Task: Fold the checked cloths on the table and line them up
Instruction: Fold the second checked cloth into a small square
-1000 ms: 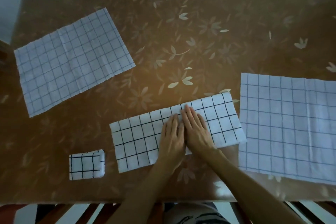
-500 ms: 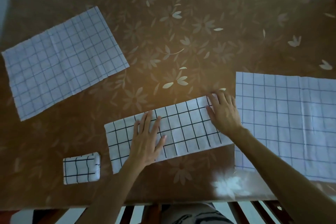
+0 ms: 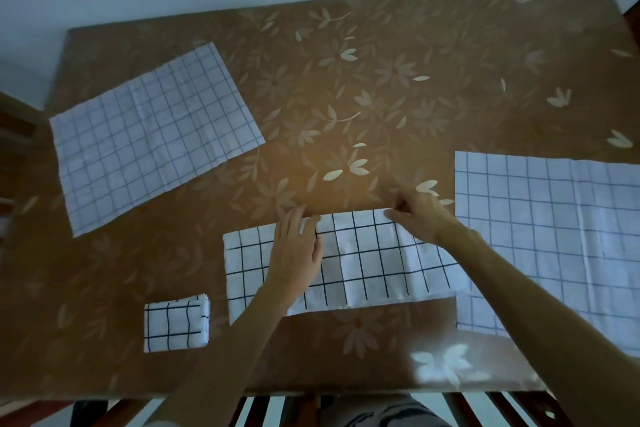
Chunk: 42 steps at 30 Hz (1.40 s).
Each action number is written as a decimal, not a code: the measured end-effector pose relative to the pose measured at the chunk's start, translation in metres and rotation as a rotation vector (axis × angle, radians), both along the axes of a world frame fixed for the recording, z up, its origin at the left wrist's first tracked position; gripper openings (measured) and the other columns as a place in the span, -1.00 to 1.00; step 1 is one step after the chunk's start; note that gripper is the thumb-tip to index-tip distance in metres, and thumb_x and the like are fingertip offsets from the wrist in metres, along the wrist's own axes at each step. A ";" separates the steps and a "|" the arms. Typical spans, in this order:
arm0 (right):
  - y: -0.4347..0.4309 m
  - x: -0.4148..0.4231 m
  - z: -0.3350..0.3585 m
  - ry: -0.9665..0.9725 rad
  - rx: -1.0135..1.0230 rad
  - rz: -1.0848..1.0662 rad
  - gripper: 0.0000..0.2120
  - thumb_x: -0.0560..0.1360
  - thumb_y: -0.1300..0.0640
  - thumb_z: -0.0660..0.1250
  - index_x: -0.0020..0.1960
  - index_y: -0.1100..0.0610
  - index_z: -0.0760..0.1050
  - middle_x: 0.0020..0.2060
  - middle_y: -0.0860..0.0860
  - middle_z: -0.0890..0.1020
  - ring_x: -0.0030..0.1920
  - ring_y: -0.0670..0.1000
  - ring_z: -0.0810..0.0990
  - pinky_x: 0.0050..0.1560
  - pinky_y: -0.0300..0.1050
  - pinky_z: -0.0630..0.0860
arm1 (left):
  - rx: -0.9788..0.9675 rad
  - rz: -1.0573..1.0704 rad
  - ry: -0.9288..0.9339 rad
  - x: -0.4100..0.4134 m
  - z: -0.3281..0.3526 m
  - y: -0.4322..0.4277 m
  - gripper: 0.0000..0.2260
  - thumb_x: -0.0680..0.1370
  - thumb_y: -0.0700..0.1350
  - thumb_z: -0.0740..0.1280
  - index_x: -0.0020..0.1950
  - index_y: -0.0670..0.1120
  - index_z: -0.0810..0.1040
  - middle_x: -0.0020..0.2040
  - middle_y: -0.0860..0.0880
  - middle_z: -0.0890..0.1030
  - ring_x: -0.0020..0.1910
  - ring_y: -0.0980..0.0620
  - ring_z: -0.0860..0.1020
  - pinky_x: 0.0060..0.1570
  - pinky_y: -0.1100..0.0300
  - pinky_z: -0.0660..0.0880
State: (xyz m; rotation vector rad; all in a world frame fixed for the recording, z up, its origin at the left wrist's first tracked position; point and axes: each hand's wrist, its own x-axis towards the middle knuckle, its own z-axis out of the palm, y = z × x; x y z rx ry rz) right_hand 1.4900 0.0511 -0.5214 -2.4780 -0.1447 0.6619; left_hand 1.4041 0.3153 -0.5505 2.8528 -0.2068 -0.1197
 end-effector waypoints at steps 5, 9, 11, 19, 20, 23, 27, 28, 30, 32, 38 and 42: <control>-0.015 -0.029 0.025 0.066 0.136 -0.331 -0.88 0.53 0.02 0.38 -0.17 -0.02 0.51 -0.30 -0.07 0.57 -0.28 -0.12 0.52 -0.33 -0.28 0.33 | -0.033 -0.014 -0.006 -0.013 0.013 -0.009 -0.67 0.58 -0.14 0.31 0.34 -0.08 0.47 0.40 -0.13 0.42 0.44 -0.11 0.35 0.44 -0.02 0.34; -0.023 -0.070 0.034 0.133 0.207 -0.631 -0.80 0.50 0.03 0.41 -0.11 0.18 0.58 -0.27 0.03 0.60 -0.25 0.01 0.55 -0.31 -0.17 0.39 | -0.054 -0.084 0.004 -0.040 0.019 -0.015 -0.61 0.55 -0.14 0.36 0.37 -0.06 0.46 0.43 -0.12 0.40 0.46 -0.11 0.32 0.44 -0.01 0.34; -0.022 -0.095 0.037 0.155 0.245 -0.765 -0.80 0.49 0.03 0.41 -0.07 0.18 0.61 -0.20 0.07 0.64 -0.19 0.06 0.58 -0.26 -0.13 0.47 | -0.080 -0.105 0.029 -0.057 0.024 -0.019 -0.59 0.56 -0.11 0.34 0.41 -0.05 0.44 0.46 -0.11 0.36 0.47 -0.09 0.29 0.45 -0.02 0.33; 0.001 -0.165 0.050 0.248 0.416 -0.731 -0.59 0.48 0.24 0.34 0.22 -0.10 0.33 -0.19 0.13 0.61 -0.32 0.04 0.58 -0.32 -0.11 0.49 | -0.190 -0.313 0.231 -0.130 0.036 -0.012 -0.16 0.51 -0.20 0.38 0.62 0.11 -0.06 0.63 0.05 -0.09 0.60 0.01 -0.07 0.55 0.06 0.08; 0.004 -0.170 0.052 0.267 0.477 -0.737 -0.63 0.48 0.25 0.34 0.16 -0.11 0.36 -0.21 0.12 0.62 -0.31 0.05 0.58 -0.32 -0.10 0.48 | -0.166 -0.357 0.211 -0.139 0.036 -0.010 -0.06 0.49 -0.23 0.40 0.62 0.12 -0.19 0.63 0.07 -0.18 0.60 0.03 -0.13 0.53 0.11 0.01; 0.010 -0.180 0.055 0.329 0.696 -0.776 -0.77 0.47 0.33 0.29 -0.19 0.02 0.43 -0.35 0.10 0.48 -0.39 0.01 0.47 -0.37 -0.12 0.36 | -0.099 -0.398 0.112 -0.162 0.033 -0.006 0.12 0.46 -0.22 0.47 0.55 0.13 -0.43 0.61 0.08 -0.32 0.60 0.04 -0.20 0.55 0.10 -0.08; 0.011 -0.191 0.055 0.428 0.819 -0.853 -0.87 0.49 0.38 0.28 -0.16 0.18 0.44 -0.31 0.14 0.42 -0.37 0.00 0.42 -0.35 -0.15 0.41 | -0.306 -0.235 0.085 -0.180 0.036 0.003 -0.06 0.48 -0.16 0.47 0.62 0.13 -0.12 0.61 0.07 0.09 0.56 0.08 0.12 0.54 0.08 0.17; 0.011 -0.195 0.057 0.449 0.811 -0.842 -0.90 0.50 0.37 0.28 -0.09 0.20 0.44 -0.29 0.14 0.42 -0.37 -0.01 0.42 -0.37 -0.17 0.43 | -0.385 -0.211 0.071 -0.183 0.036 0.004 -0.17 0.49 -0.18 0.47 0.61 0.12 0.06 0.56 0.07 0.24 0.51 0.09 0.23 0.50 0.08 0.27; 0.011 -0.203 0.061 0.456 0.742 -0.772 -0.81 0.52 0.32 0.27 0.12 0.16 0.45 -0.24 0.16 0.48 -0.37 0.00 0.46 -0.41 -0.17 0.47 | -0.494 -0.176 0.049 -0.184 0.035 0.007 -0.44 0.50 -0.20 0.44 0.47 0.06 0.39 0.38 0.06 0.48 0.36 0.10 0.44 0.34 0.04 0.47; 0.012 -0.210 0.071 0.369 0.581 -0.637 -0.67 0.55 0.24 0.24 0.26 -0.03 0.45 -0.23 0.15 0.56 -0.33 0.04 0.53 -0.31 -0.10 0.53 | -0.590 -0.103 0.048 -0.182 0.030 0.013 -0.70 0.53 -0.16 0.38 0.26 -0.03 0.60 0.17 0.03 0.63 0.17 0.09 0.57 0.18 0.02 0.56; 0.015 -0.224 0.078 0.258 0.363 -0.267 -0.61 0.54 0.34 0.23 0.12 -0.10 0.60 -0.01 0.00 0.69 -0.08 0.00 0.69 0.02 0.03 0.65 | -0.966 0.205 0.368 -0.178 0.032 0.036 -0.76 0.57 -0.27 0.36 0.09 0.02 0.70 0.02 0.02 0.72 0.06 0.01 0.66 0.16 0.09 0.56; 0.020 -0.222 0.065 -0.011 -0.068 0.158 -0.56 0.51 0.28 0.28 0.27 -0.14 0.54 0.27 -0.19 0.44 0.25 -0.08 0.47 0.24 -0.26 0.39 | -0.947 0.320 0.564 -0.177 0.034 0.046 -0.80 0.61 -0.23 0.31 -0.05 -0.04 0.71 -0.09 0.09 0.73 0.05 -0.06 0.63 0.07 0.19 0.56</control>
